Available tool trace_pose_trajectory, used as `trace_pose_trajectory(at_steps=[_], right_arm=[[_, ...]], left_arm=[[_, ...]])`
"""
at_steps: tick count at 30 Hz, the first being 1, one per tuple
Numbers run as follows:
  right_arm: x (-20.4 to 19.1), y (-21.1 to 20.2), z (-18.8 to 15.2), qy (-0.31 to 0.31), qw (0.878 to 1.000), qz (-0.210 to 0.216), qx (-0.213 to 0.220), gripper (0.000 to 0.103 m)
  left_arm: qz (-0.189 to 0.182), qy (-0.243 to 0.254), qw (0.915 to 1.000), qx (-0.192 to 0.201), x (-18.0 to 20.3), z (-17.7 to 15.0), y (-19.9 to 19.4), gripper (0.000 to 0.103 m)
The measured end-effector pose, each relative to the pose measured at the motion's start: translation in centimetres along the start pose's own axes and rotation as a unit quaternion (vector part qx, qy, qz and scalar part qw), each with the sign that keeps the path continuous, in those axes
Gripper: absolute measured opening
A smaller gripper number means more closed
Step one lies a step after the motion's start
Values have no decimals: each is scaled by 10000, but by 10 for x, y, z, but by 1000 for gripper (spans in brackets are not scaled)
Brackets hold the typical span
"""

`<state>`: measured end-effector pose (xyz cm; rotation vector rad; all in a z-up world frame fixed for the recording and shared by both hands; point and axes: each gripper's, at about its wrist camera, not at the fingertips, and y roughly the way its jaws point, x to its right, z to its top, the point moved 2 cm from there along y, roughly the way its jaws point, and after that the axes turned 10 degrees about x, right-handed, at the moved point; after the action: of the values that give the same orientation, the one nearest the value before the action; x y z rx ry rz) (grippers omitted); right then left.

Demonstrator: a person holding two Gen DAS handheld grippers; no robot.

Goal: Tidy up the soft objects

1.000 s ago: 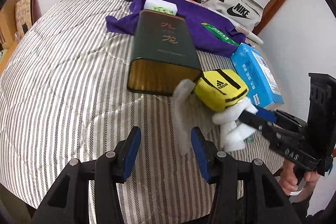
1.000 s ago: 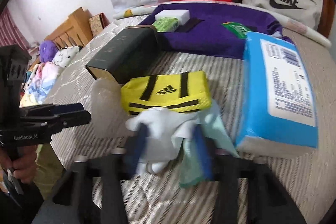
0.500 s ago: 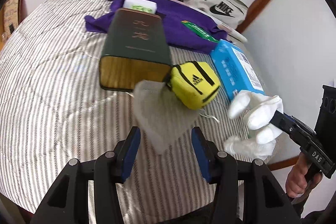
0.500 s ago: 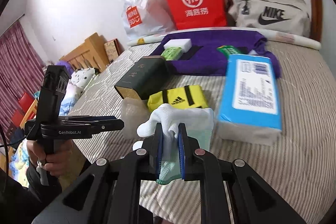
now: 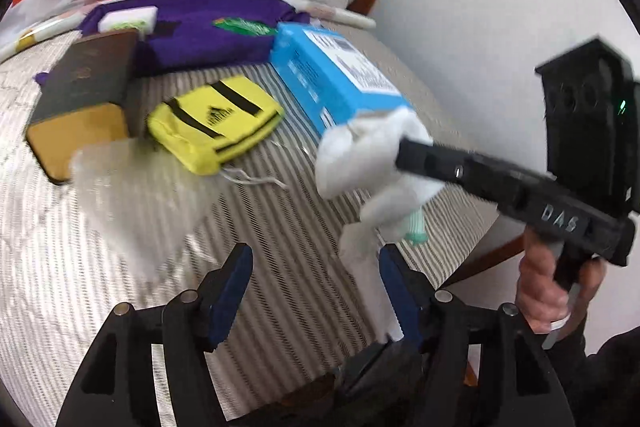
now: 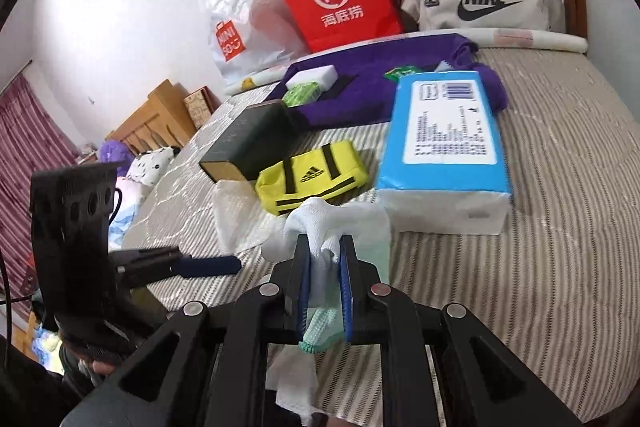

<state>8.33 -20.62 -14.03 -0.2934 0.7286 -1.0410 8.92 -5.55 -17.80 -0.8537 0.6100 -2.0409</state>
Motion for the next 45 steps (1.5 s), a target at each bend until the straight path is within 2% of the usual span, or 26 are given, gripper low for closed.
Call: trace_pose_trajectory(at_steps=[2,5,7,12,13,14,15,17,20,25,27,29,32,34,37,41,45], right_arm=[[5,-5,0,71,10000,-30,60,13],[10,-18,2,0,9998,-146,157,13],[16,-31,1,-131,9989,-382,251,13],[40,-43,-9,-185,9966,-785,156,13],[44,-42,-12,-174,9961,-853,130,13],[49,-41,-14,-140,9961,-869,82,13],[52,-39,-17,-108,9962,-867,26,13],[58,-34,-23,-60,9961,-882,-79,14],[59,-25,-28,-54,9968,-774,-190,16],[55,-11,-32,-203,9957,-825,-364,17],[55,-12,-32,-219,9953,-876,-362,23],[57,-16,-32,-238,9940,-1014,-342,44],[60,-23,-30,-293,9921,-1197,-223,56],[63,-22,-28,-220,9923,-1211,-128,63],[65,-11,-28,-129,9929,-1161,-212,64],[60,9,-31,-120,9930,-1126,-335,63],[48,22,-34,-524,9884,-1391,-309,61]], left_arm=[[-62,74,9999,-140,6,-2,10,64],[102,216,9994,-254,14,-5,22,64],[171,318,9991,-221,20,-6,27,63],[411,601,9972,-186,33,-8,44,62],[553,711,9959,-126,36,-8,47,58],[685,826,9942,-86,38,-10,47,48],[853,971,9916,-67,40,-10,49,42],[1142,1223,9859,-37,40,-11,47,21],[1012,885,9909,-29,23,-7,36,21],[1400,461,9887,254,-15,3,-2,21],[1452,263,9885,344,-30,5,-18,21],[1602,55,9862,405,-47,6,-32,21],[1881,-205,9809,451,-72,4,-46,21],[1921,-390,9795,469,-84,3,-50,21],[1990,-617,9769,484,-97,0,-52,21],[2019,-655,9762,442,-102,-6,-46,21],[1979,-734,9768,357,-108,-8,-39,23]])
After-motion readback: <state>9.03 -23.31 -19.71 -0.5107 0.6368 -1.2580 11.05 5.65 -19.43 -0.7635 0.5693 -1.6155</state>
